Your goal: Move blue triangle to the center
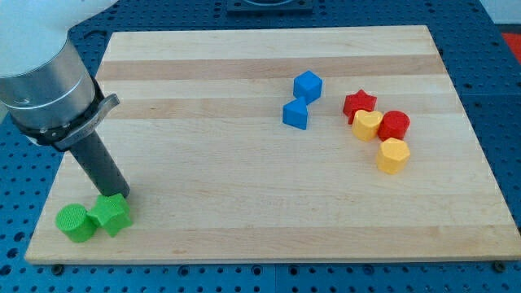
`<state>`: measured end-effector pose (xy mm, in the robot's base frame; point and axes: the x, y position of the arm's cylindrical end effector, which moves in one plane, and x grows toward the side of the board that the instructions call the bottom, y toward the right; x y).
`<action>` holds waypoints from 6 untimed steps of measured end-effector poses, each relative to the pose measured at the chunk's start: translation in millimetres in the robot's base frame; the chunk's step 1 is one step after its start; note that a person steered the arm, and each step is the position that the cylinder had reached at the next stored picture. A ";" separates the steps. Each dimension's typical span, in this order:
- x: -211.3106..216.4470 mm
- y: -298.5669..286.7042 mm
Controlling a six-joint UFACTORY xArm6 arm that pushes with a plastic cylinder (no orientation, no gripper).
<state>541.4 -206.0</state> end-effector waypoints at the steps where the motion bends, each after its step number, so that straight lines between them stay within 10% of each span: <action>1: 5.5 0.0; 6: -41.7 -2.7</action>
<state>499.8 -208.7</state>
